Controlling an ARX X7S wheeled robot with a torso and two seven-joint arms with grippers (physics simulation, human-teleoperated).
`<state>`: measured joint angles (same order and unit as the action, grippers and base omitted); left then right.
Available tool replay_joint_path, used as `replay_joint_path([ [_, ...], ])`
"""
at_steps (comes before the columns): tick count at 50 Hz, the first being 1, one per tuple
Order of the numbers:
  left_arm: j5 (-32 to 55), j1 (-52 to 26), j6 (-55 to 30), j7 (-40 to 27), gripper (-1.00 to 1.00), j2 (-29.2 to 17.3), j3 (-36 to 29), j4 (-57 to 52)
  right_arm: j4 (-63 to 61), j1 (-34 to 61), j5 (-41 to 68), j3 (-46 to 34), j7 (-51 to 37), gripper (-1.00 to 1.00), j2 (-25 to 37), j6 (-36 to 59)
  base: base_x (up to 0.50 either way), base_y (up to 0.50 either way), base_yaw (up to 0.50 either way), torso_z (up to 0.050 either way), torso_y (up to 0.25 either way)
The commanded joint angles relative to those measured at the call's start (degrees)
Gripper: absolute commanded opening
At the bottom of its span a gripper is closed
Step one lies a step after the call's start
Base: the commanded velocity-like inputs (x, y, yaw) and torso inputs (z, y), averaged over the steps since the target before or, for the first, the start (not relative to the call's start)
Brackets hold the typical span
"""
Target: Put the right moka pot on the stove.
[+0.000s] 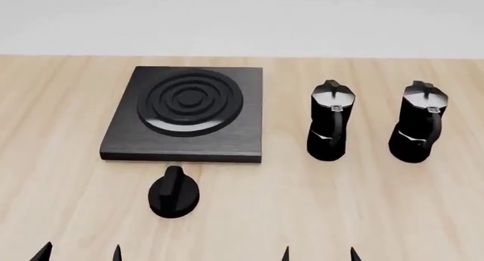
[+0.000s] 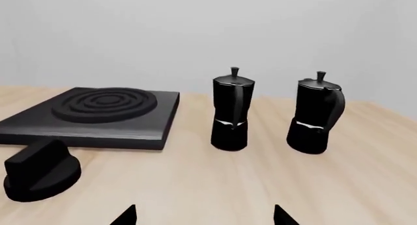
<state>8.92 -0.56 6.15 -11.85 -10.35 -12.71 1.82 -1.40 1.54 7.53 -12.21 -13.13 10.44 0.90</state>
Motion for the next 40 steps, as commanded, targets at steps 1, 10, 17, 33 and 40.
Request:
replay_joint_path([
  [1, 0.4, 0.0, -0.2, -0.4, 1.00, -0.3, -0.3, -0.2, 0.0, 0.0, 0.8, -0.2, -0.1, 1.00, 0.3, 0.0, 0.24, 0.05, 0.00, 0.000, 0.000],
  [10, 0.4, 0.1, 0.0, -0.8, 1.00, -0.5, -0.6, -0.2, -0.5, -0.3, 1.2, -0.3, -0.4, 1.00, 0.6, 0.2, 0.24, 0.05, 0.00, 0.000, 0.002],
  [17, 0.6, 0.1, 0.0, -0.9, 1.00, -0.6, -0.7, -0.2, -0.4, -0.4, 1.4, -0.5, -0.4, 1.00, 0.8, -0.3, 0.24, 0.05, 0.00, 0.000, 0.000],
  [33, 1.0, -0.1, 0.0, -1.3, 1.00, -1.0, -1.2, -0.3, 0.3, 0.2, 1.9, -0.9, -0.8, 1.00, 1.0, -0.3, 0.24, 0.04, 0.00, 0.000, 0.000],
  [40, 1.1, -0.3, 0.6, -1.3, 1.00, -1.0, -1.4, 0.5, 0.7, 0.4, 2.2, -0.9, -0.9, 1.00, 1.0, -0.6, 0.25, 0.00, 0.00, 0.000, 0.000],
])
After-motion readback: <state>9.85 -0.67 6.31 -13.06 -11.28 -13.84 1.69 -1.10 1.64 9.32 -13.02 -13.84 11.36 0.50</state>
